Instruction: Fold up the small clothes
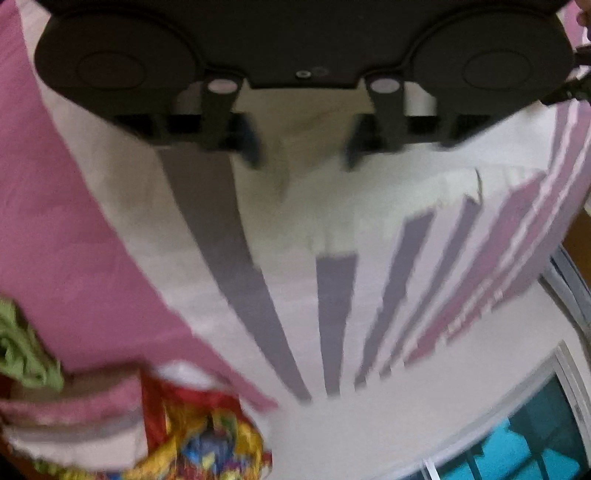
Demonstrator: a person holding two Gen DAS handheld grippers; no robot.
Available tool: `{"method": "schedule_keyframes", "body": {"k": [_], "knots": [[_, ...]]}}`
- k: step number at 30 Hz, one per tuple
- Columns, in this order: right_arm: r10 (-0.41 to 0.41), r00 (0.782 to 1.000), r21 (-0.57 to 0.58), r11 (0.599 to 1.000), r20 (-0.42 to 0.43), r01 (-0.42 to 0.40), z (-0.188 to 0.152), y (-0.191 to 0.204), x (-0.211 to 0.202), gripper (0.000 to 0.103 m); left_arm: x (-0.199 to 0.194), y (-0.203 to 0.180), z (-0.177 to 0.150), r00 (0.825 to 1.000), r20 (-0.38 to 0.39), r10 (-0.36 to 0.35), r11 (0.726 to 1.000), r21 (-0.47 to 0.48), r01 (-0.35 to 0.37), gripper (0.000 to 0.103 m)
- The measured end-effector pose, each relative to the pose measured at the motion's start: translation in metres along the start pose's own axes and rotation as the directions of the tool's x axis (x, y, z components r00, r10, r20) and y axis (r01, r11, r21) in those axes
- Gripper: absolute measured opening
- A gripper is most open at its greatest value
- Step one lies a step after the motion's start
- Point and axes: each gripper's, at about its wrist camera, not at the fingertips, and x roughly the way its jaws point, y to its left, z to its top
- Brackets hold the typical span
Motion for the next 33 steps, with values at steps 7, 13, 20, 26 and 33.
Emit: {"method": "schedule_keyframes", "body": {"k": [7,13,20,26,33], "knots": [[0.014,1.000,-0.091,0.996,-0.004,-0.015,-0.005,0.017,0.007,0.011,-0.001,-0.002,0.000,1.000,0.004,0.005,1.000,0.006,-0.005,0.097],[-0.147,0.989,-0.202,0.969,-0.017,0.141,-0.008,0.011,0.001,0.006,0.002,-0.005,-0.004,1.000,0.003,0.024,0.998,0.056,-0.024,0.097],[-0.033,0.995,-0.233,0.971,0.090,0.054,0.001,0.037,-0.017,0.020,-0.003,-0.015,0.000,1.000,0.014,0.015,0.999,0.043,-0.016,0.097],[-0.111,0.993,-0.293,0.951,-0.029,0.098,-0.012,0.043,0.037,0.015,0.007,-0.018,-0.005,0.999,-0.015,0.043,0.995,0.088,-0.042,0.097],[-0.161,0.987,-0.386,0.910,-0.002,0.148,-0.028,0.045,0.027,0.021,0.005,-0.022,-0.013,0.998,-0.008,0.060,0.988,0.144,-0.059,0.097]]}}
